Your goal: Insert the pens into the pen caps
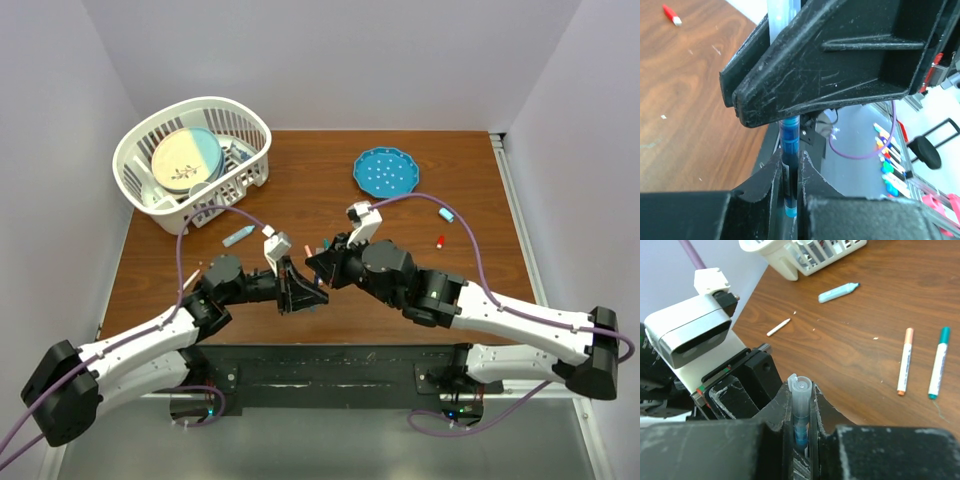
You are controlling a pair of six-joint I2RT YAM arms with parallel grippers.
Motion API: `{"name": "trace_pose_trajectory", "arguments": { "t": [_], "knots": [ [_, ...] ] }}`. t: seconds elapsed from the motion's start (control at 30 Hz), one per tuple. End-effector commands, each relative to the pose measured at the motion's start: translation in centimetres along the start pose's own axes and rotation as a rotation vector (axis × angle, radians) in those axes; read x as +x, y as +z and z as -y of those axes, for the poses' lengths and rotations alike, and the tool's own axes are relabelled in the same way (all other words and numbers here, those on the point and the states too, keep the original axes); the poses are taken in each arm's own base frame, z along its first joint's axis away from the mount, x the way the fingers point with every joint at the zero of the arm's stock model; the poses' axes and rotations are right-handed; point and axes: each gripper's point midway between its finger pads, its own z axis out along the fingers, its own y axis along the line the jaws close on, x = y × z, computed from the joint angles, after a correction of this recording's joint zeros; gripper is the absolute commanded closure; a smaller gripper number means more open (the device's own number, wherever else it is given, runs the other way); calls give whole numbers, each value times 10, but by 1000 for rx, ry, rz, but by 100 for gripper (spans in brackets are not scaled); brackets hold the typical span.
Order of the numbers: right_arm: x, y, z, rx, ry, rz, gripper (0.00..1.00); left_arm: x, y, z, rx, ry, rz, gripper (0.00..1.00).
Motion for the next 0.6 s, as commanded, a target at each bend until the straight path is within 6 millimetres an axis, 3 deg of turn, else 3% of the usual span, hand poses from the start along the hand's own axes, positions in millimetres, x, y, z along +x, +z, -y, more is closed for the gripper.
{"name": "trace_pose_trajectory", "arguments": {
  "t": [0.0,0.13,0.17,0.33,0.43,0.57],
  "knots": [
    [46,-7,2,-66,42,-121,100,-50,6,15,15,106,131,100],
    [85,-8,11,-76,68,-195,100,-67,10,-1,-33,106,149,100],
    [91,-8,12,-75,70,-208,100,-81,8,-2,-27,118,184,100],
    [122,-10,14,-75,67,-265,100,-91,13,-16,-46,89,168,100],
    [130,-7,17,-47,73,-275,100,-95,14,-15,-19,65,214,100],
    [108,-4,18,10,42,-224,100,-79,16,-13,27,17,183,100]
  ]
}}
